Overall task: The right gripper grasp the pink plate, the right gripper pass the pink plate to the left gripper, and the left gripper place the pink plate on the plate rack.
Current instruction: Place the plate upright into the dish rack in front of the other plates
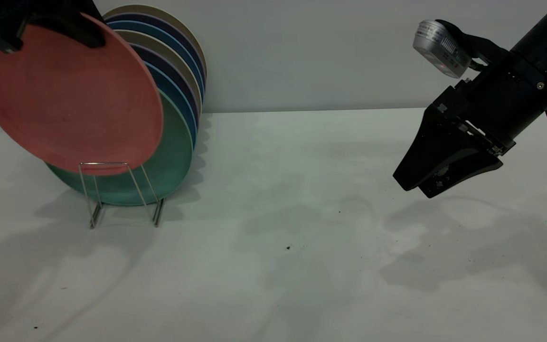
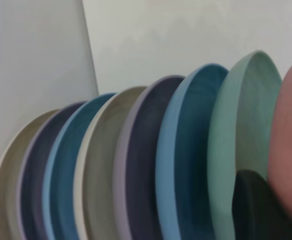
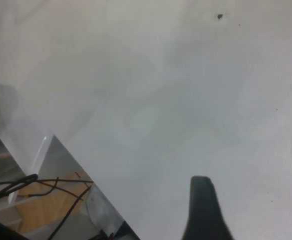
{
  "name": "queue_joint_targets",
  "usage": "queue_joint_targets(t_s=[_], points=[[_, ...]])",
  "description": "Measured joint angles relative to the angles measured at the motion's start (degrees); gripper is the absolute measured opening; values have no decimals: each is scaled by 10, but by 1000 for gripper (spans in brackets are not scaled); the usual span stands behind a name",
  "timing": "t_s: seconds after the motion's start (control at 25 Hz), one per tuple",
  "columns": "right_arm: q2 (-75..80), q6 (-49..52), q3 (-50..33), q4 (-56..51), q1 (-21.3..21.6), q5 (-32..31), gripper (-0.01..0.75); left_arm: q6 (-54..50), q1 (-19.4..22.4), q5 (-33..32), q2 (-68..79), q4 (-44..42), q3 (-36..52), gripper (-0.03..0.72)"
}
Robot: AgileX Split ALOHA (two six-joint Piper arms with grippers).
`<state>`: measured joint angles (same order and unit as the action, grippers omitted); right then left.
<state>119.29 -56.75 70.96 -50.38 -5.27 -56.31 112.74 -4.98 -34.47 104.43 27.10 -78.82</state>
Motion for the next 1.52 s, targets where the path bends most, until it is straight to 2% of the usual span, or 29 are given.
queue_joint_targets(t_s=[1.04, 1.12, 1.36, 1.52], points=[[0, 9, 0, 15, 0, 4, 525, 1, 0, 21, 83, 12, 0, 107], [0, 14, 0, 22, 0, 4, 525, 1, 0, 16, 83, 11, 0, 154], [0, 29, 0, 40, 0, 7, 525, -3, 0, 17, 83, 10, 0, 390], [0, 29, 0, 40, 0, 18, 525, -3, 0, 19, 78, 9, 0, 479]])
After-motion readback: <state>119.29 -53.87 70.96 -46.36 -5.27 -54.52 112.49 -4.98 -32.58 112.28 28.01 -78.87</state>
